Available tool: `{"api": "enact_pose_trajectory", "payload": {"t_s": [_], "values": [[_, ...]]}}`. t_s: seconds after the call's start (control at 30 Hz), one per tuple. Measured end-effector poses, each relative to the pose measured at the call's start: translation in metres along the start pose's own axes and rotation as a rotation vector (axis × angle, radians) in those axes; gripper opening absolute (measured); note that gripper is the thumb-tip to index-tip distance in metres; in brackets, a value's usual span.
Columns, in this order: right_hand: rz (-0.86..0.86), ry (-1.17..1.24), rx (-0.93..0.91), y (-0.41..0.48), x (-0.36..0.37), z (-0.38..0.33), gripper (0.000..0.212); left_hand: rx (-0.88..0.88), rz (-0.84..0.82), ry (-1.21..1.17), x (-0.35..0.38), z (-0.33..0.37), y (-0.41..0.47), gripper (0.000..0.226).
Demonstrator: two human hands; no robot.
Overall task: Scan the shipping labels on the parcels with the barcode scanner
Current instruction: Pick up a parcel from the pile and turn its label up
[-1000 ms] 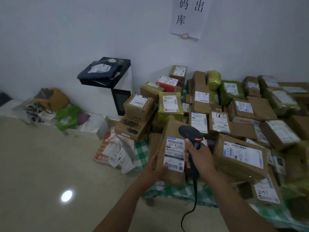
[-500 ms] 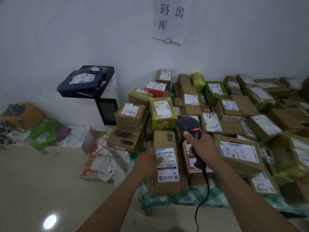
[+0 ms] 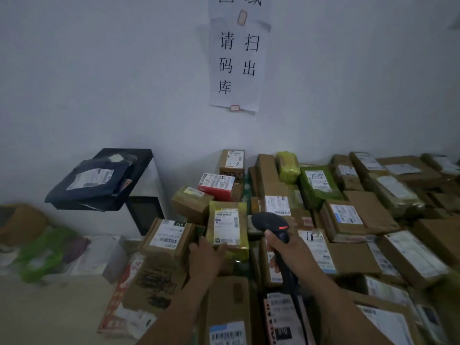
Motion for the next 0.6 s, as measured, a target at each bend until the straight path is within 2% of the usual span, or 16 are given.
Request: {"api": "enact_pose_trajectory", "payload": {"t_s": [0.13,0.23,0.27,0.33,0.43,0.6], "values": [[-0.148,0.061,0.097,0.036,0.022,0.012,0.033,-0.063,0.032,-0.046,0.001,-0.009,0.025,0.071],[-0.217,0.194,0.174,0.055,0.037,0.026,0.040,-0.018,-0.012,-0.227,0.011,-0.006,0.038,0.069],[-0.231,0.218,0.194,0.059,0.041,0.030,0.041,0.008,-0.022,-0.292,0.012,0.000,0.038,0.061],[-0.240,0.255,0.217,0.061,0.044,0.035,0.040,0.034,-0.029,-0.423,0.013,0.005,0.036,0.044],[-0.238,0.298,0.230,0.059,0.041,0.041,0.045,-0.047,-0.096,-0.712,0.024,-0.001,0.034,0.048],[-0.164,0.353,0.257,0.047,0.019,0.045,0.046,-0.052,-0.193,-0.927,0.027,0.009,0.021,0.049]]}}
Point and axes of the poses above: each hand's wrist, its own y-axis towards the middle knuckle, its own x-axis out of the palm, z = x × y, the point moved 10 cm from there along y, towards the middle knuckle, and after that the axes turned 6 degrees about -z, right-handed, at the moved point
